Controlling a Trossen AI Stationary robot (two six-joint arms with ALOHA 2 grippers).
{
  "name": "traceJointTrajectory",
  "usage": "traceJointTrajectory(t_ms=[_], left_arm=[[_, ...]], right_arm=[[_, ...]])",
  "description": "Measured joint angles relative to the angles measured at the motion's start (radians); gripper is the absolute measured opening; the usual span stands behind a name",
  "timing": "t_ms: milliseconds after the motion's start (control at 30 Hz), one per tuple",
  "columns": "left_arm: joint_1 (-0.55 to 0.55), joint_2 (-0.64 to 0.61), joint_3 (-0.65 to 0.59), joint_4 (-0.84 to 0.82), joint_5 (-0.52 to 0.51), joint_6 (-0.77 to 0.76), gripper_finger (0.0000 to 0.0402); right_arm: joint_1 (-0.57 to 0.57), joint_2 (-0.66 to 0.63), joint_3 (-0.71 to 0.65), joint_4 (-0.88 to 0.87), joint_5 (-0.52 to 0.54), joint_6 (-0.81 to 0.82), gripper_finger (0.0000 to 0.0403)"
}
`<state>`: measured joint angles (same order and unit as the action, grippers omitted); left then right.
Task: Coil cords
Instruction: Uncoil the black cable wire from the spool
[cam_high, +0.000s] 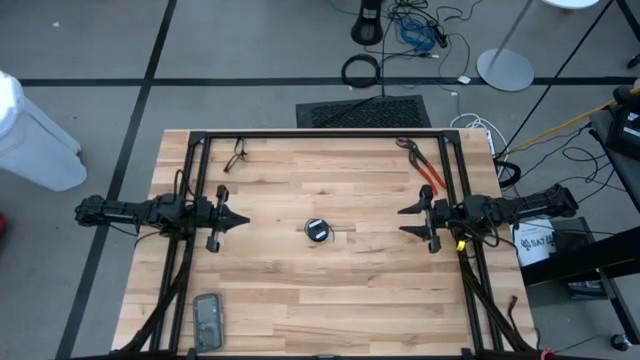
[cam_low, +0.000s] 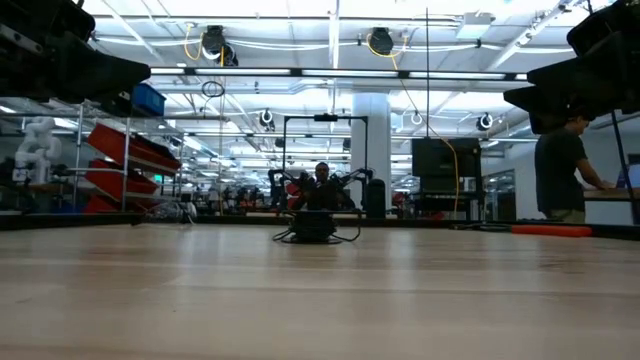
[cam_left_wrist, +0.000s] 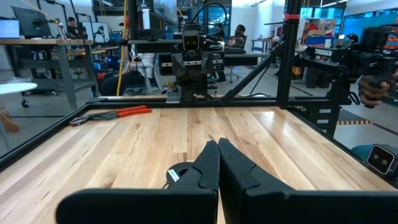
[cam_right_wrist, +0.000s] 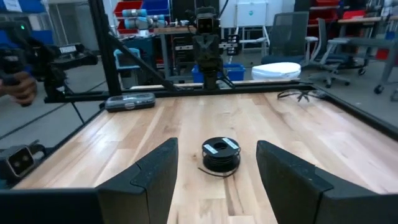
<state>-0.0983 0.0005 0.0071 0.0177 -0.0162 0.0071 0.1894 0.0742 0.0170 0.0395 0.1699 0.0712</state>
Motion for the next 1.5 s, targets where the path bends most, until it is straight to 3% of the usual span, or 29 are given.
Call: traceJointTrajectory(t_ms=[300,700,967,1133,1367,1500], left_arm=[[0.0,0.0,0.0,0.0,0.0,0.0,0.0],[0.0,0.0,0.0,0.0,0.0,0.0,0.0],[0.0,0.0,0.01,0.028,-0.001,-0.078,0.0],[0.0,0.0,0.068,0.026,-0.015,-0.057,0.0],[0.0,0.026,0.145,0.01,-0.024,-0.025,0.0],[0.0,0.072,0.207,-0.013,-0.081,-0.026,0.0]], right_arm=[[0.0,0.0,0.0,0.0,0.007,-0.076,0.0173],[0.0,0.0,0.0,0.0,0.007,-0.097,0.0009],[0.0,0.0,0.005,0.091,0.011,-0.116,0.0003],[0.0,0.014,0.081,0.109,0.011,-0.135,0.0001],[0.0,0.157,0.251,0.107,0.014,-0.136,0.0],[0.0,0.287,0.372,0.106,0.021,-0.137,0.0]])
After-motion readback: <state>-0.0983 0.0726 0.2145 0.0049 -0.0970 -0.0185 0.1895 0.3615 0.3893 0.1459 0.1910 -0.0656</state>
